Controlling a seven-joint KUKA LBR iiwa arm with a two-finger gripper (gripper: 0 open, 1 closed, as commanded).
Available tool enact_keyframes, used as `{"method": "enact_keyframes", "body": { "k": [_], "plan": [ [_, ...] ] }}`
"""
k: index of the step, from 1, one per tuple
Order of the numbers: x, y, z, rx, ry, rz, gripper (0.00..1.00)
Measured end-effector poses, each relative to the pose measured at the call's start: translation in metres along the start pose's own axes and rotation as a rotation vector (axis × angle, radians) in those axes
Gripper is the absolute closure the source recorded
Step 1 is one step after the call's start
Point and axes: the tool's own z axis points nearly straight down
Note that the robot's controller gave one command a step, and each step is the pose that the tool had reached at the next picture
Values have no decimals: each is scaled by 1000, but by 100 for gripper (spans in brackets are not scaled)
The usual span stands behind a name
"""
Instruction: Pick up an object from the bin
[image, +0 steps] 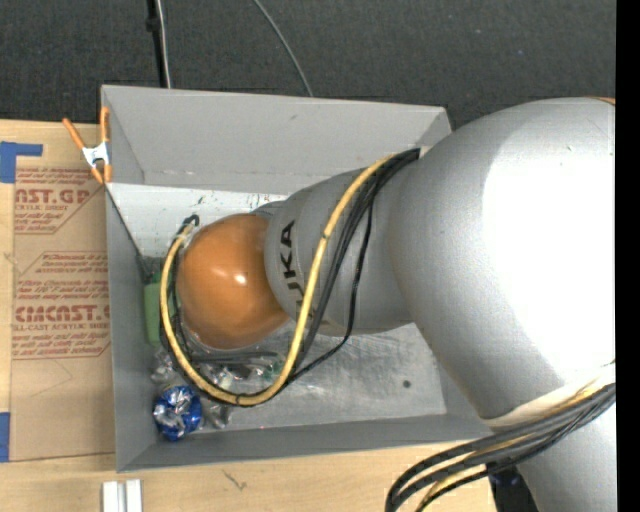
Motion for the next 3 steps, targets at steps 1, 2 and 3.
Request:
{"method": "enact_keyframes", "body": {
  "k": [1, 2, 3],
  "plan": [
    [12, 8, 0, 1, -14, -492, 0],
    [10, 8, -1, 1, -18, -491, 100],
    [9, 9, -42, -1, -7, -490, 100]
  ]
}}
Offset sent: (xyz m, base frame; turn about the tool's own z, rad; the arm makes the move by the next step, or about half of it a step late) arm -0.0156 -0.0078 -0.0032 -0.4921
